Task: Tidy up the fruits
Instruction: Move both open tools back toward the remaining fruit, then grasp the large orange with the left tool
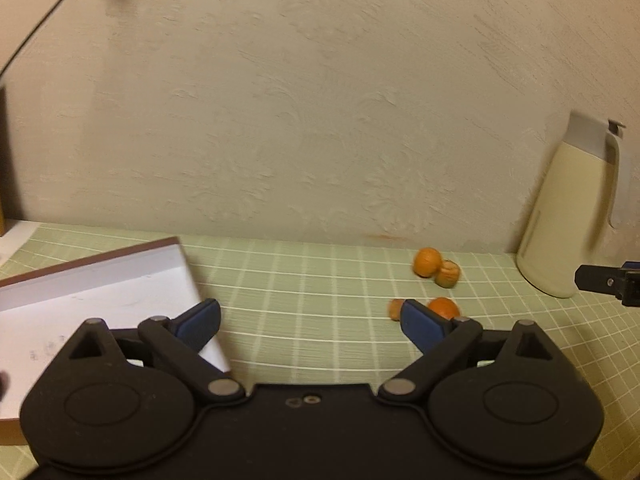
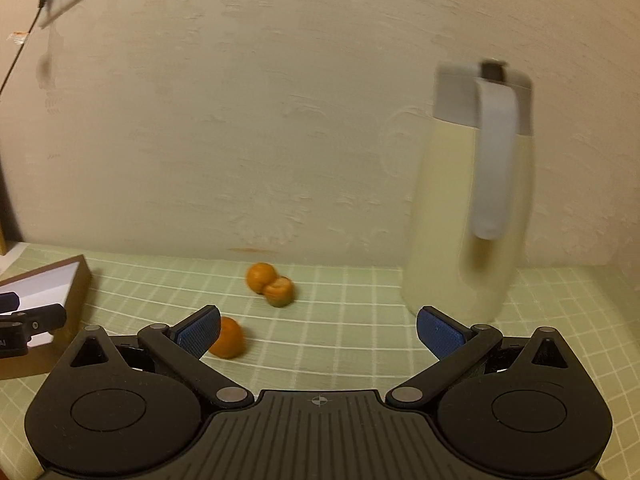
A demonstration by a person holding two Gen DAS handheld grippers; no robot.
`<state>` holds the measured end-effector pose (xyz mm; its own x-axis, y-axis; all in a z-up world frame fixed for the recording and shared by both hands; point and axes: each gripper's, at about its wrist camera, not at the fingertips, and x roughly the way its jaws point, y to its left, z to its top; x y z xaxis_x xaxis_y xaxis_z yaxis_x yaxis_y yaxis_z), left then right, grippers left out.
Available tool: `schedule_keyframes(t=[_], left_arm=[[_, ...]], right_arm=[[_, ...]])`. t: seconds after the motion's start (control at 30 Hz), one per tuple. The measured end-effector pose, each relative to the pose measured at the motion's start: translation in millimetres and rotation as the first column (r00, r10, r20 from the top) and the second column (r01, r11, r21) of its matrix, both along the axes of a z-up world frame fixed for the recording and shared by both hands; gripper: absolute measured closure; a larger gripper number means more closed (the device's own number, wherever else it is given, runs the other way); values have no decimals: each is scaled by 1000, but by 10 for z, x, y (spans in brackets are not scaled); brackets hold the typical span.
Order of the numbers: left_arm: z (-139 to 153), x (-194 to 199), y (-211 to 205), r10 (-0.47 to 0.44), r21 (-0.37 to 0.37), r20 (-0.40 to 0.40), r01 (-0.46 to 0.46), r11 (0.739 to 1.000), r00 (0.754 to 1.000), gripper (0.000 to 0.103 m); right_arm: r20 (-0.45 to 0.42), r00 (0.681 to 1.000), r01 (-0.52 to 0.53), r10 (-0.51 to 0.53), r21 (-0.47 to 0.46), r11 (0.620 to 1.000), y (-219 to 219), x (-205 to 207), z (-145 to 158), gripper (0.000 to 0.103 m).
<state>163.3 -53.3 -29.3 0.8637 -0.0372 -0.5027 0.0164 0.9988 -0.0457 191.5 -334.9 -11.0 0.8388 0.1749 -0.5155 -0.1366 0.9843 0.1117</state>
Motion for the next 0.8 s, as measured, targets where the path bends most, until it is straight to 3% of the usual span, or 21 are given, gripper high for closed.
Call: schedule_keyframes(t=[0.23, 0.43, 0.8], left_arm=[[-129, 192, -417, -71, -2, -25, 70, 998, 997, 17], [-342, 379, -812, -129, -1, -63, 129, 992, 990, 30], [-594, 712, -1099, -112, -28, -116, 110, 994, 987, 38]], right_arm=[[-35, 997, 62, -62, 0, 998, -320, -26, -115, 0], [-54, 994, 98, -98, 0, 995, -561, -77, -181, 0], [-93, 977, 187, -190, -35, 982, -933, -2, -376, 0]])
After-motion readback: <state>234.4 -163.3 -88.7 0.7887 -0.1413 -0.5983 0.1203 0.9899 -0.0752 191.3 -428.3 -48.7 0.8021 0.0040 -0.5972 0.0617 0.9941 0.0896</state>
